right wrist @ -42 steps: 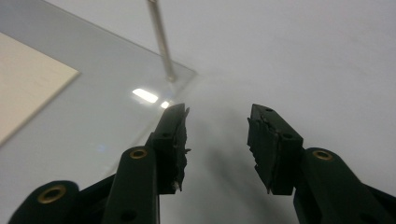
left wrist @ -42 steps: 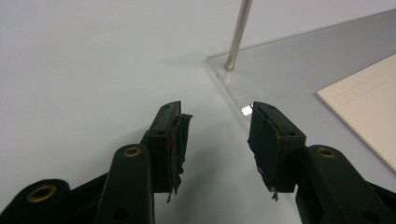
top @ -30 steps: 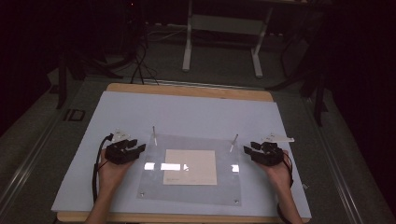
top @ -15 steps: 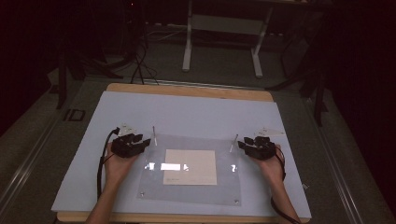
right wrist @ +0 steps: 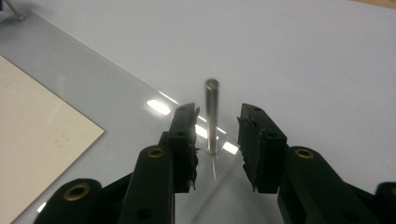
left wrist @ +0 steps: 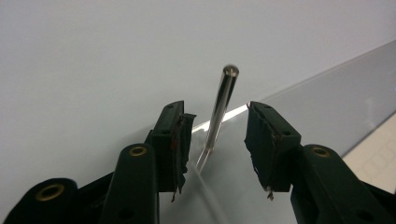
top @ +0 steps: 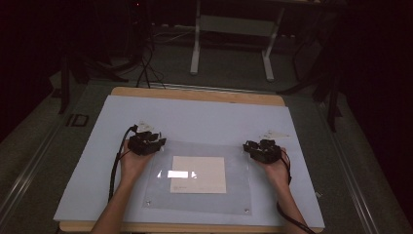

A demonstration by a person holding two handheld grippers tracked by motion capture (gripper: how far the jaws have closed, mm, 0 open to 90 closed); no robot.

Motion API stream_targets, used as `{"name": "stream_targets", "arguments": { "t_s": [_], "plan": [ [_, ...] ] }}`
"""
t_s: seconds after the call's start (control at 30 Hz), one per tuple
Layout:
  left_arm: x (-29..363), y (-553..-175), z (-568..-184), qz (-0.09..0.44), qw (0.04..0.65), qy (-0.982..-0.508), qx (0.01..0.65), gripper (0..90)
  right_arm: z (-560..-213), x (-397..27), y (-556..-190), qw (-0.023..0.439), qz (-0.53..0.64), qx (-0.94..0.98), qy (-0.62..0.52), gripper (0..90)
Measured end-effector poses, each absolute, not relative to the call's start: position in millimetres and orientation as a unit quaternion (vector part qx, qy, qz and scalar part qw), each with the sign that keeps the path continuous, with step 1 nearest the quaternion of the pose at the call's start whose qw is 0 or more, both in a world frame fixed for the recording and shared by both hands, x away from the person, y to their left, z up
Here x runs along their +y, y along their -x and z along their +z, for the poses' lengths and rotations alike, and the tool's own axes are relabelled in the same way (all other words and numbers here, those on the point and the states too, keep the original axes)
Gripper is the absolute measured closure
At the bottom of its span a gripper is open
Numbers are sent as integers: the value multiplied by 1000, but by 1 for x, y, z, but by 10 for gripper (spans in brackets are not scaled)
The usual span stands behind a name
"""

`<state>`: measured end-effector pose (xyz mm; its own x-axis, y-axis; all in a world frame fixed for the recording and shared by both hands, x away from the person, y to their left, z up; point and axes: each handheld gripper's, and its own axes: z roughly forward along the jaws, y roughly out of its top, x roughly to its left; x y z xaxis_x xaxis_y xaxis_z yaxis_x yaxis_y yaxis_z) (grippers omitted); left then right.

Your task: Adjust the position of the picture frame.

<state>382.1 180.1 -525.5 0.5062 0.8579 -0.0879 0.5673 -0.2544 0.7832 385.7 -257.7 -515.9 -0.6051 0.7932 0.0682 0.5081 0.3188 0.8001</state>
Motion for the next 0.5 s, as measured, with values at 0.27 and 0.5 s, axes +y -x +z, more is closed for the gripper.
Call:
{"name": "stream_targets", "arguments": {
  "t_s": [0.27,0.5],
  "plan": [
    [169,-392,-532,184,402,-770,460,701,-522,-246,-395,163,413,798,-408,748],
    [172,-393,-535,183,402,-770,460,769,-529,-243,-397,165,413,791,-419,788]
  ]
}}
